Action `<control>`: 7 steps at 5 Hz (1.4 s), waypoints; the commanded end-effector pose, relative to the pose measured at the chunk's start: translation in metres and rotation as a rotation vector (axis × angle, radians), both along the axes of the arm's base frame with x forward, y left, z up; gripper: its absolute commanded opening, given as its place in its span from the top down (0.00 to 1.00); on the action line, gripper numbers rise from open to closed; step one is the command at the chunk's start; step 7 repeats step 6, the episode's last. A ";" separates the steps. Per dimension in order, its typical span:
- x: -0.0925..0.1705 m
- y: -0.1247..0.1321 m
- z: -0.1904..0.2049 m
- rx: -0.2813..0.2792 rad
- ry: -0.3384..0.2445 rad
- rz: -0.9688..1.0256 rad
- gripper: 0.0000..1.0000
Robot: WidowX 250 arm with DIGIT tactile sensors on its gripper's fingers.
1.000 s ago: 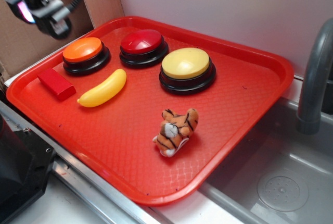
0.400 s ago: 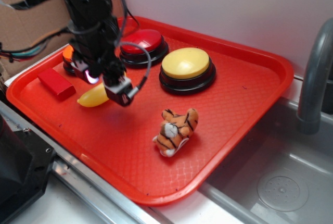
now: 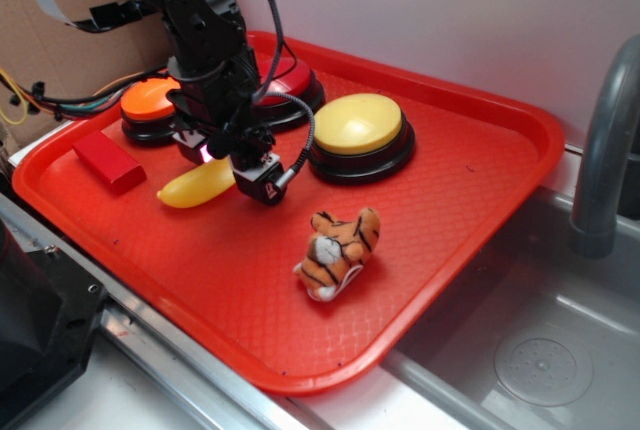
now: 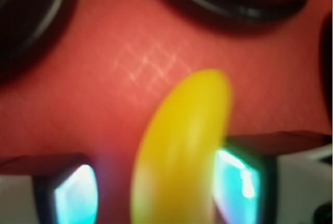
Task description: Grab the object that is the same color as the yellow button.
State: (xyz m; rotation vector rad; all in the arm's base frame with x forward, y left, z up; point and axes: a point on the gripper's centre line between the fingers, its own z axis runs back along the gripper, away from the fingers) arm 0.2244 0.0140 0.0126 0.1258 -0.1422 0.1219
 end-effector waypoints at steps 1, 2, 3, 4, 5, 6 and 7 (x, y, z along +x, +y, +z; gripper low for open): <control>-0.010 0.004 0.011 -0.081 0.044 0.016 1.00; -0.009 -0.007 0.055 -0.095 0.065 0.057 1.00; -0.011 -0.008 0.097 -0.200 0.065 0.142 1.00; -0.011 -0.007 0.142 -0.281 0.055 0.145 1.00; -0.020 -0.005 0.175 -0.343 -0.044 0.189 1.00; -0.019 0.001 0.167 -0.356 0.035 0.245 1.00; -0.019 0.001 0.167 -0.356 0.035 0.245 1.00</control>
